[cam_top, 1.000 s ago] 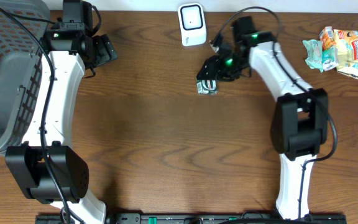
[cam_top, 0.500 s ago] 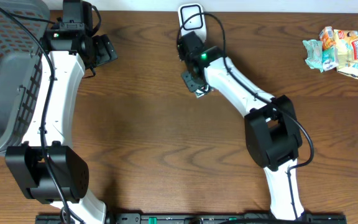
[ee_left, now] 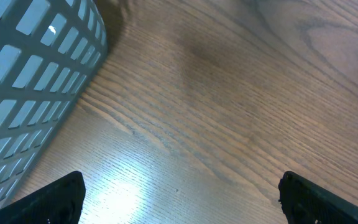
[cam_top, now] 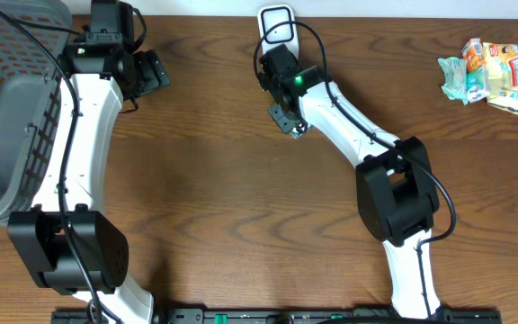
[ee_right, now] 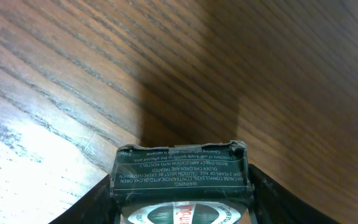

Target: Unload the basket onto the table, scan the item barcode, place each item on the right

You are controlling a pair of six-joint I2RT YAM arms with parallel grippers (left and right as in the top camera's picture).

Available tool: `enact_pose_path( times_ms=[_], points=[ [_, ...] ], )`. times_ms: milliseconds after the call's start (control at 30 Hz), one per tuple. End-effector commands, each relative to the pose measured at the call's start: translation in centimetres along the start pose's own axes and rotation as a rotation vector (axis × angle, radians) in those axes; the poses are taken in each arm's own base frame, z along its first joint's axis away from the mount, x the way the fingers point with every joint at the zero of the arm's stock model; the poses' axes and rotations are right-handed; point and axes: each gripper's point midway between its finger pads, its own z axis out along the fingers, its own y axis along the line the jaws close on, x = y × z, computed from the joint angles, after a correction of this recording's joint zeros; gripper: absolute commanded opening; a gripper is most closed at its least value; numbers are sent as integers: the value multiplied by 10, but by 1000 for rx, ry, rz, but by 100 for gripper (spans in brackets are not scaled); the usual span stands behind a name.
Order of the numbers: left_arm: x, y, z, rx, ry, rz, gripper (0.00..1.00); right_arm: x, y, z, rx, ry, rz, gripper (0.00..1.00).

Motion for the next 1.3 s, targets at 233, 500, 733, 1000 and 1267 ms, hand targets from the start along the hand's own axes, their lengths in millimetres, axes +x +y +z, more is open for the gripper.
enact_pose_path(
  times_ms=[233, 500, 733, 1000, 1267],
  points=[
    [-2, 1, 1, -12, -5, 6, 98, -7, -13, -20, 20, -36, 238, 99],
    [-2, 1, 1, -12, -5, 6, 98, -24, -2, -62, -155, -93, 563, 99],
    [-2, 1, 1, -12, -5, 6, 98, -4, -10, -43, -90, 1, 950, 97],
    [-2, 1, 1, -12, -5, 6, 98, -4, -7, -6, -77, 25, 1135, 99],
    [-2, 1, 1, -12, -5, 6, 98, 15, 1, 31, -43, 114, 1138, 86]
  ],
)
